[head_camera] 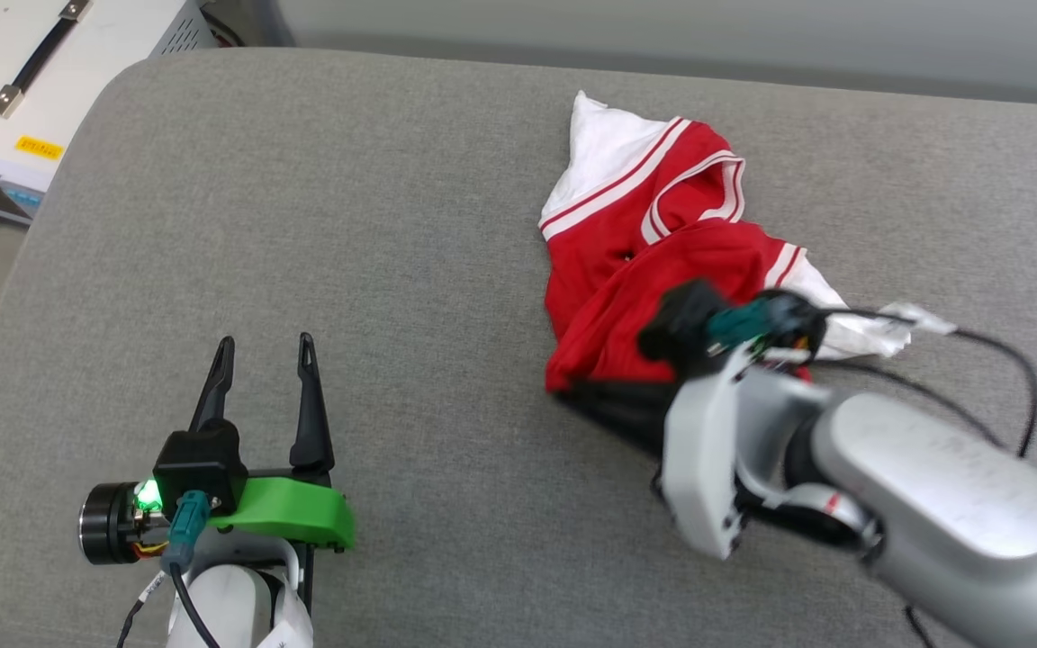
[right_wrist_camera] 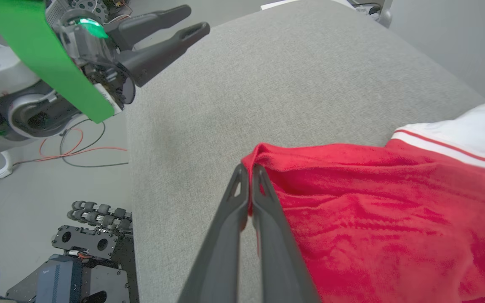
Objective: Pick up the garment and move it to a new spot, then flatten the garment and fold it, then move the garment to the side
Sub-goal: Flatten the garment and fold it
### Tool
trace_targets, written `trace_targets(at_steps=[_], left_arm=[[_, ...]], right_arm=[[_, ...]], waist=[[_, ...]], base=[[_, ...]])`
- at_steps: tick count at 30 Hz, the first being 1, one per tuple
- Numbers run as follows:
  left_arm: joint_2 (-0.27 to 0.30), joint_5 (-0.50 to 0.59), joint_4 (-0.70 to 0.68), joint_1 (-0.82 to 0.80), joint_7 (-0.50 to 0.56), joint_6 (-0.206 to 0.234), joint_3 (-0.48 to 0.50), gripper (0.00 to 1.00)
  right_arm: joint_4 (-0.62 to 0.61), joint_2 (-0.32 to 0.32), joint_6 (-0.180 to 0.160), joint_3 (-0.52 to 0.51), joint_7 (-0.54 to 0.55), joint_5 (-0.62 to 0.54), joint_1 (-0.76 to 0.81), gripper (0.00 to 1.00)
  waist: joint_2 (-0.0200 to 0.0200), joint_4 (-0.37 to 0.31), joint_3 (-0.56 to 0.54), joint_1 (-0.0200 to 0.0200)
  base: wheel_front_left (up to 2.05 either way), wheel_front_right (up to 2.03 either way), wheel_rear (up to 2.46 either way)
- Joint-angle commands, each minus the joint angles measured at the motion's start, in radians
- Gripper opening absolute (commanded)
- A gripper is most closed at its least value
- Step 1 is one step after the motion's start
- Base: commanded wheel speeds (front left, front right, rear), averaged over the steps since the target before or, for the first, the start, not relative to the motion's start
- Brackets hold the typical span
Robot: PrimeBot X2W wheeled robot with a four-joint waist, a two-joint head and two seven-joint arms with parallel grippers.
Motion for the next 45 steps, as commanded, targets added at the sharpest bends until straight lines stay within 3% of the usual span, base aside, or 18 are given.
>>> trace_targets(at_steps=[1, 7, 16, 17, 18, 19, 26, 34, 38, 45], left_arm=[[-0.003, 0.002, -0.004, -0.007, -0.006, 0.003, 0.001, 1.0], [-0.008, 0.001, -0.004, -0.016, -0.006, 0.009, -0.01, 1.0], [-0.013, -0.001, 0.001, -0.02, -0.006, 0.021, -0.019, 1.0], [-0.013, 0.001, 0.003, -0.017, -0.006, 0.022, -0.018, 1.0], [-0.013, 0.003, 0.005, -0.015, -0.006, 0.023, -0.017, 1.0], [-0.013, 0.006, 0.007, -0.012, -0.006, 0.022, -0.018, 1.0], [-0.004, 0.014, 0.014, 0.018, -0.006, 0.02, -0.009, 1.0], [-0.002, 0.019, 0.001, 0.042, -0.006, 0.02, -0.008, 1.0], [-0.003, 0.021, -0.005, 0.042, -0.006, 0.019, -0.014, 1.0], [-0.005, 0.022, -0.013, 0.028, -0.006, 0.017, -0.027, 1.0]], right_arm=[[0.037, 0.019, 0.0, 0.049, 0.014, -0.006, -0.01, 0.0], [0.16, 0.023, 0.0, 0.229, 0.06, 0.0, 0.015, 0.0], [0.262, 0.016, 0.0, 0.25, 0.076, -0.035, 0.096, 0.0], [0.258, 0.019, 0.0, 0.25, 0.045, -0.031, 0.091, 0.19], [0.253, 0.017, 0.0, 0.25, 0.017, -0.038, 0.08, 0.94], [0.242, 0.011, 0.0, 0.25, -0.025, -0.054, 0.067, 1.0], [0.109, -0.063, 0.0, 0.106, -0.222, -0.072, 0.049, 1.0], [0.036, -0.153, 0.0, -0.268, -0.254, -0.23, 0.08, 1.0], [0.043, -0.174, 0.0, -0.399, -0.18, -0.291, 0.09, 1.0], [0.083, -0.277, 0.0, -0.389, 0.15, -0.176, 0.089, 1.0]], waist=[[0.0, 0.015, 0.016, 0.0], [0.0, 0.036, 0.041, 0.0], [0.0, 0.027, 0.052, 0.0], [0.0, 0.021, 0.046, 0.0], [0.0, 0.017, 0.039, 0.0], [0.0, 0.013, 0.03, 0.0], [0.0, -0.021, -0.033, 0.0], [0.0, -0.046, -0.056, 0.0], [0.0, -0.045, -0.051, 0.0], [0.0, -0.025, -0.026, 0.0]], base=[[0.0, 0.0, 0.0], [0.0, 0.0, 0.0], [0.0, 0.0, 0.0], [0.0, 0.0, 0.0], [0.0, 0.0, 0.0], [0.0, 0.0, 0.0], [0.0, 0.0, 0.0], [0.0, 0.0, 0.0], [0.0, 0.0, 0.0], [0.0, 0.0, 0.0]])
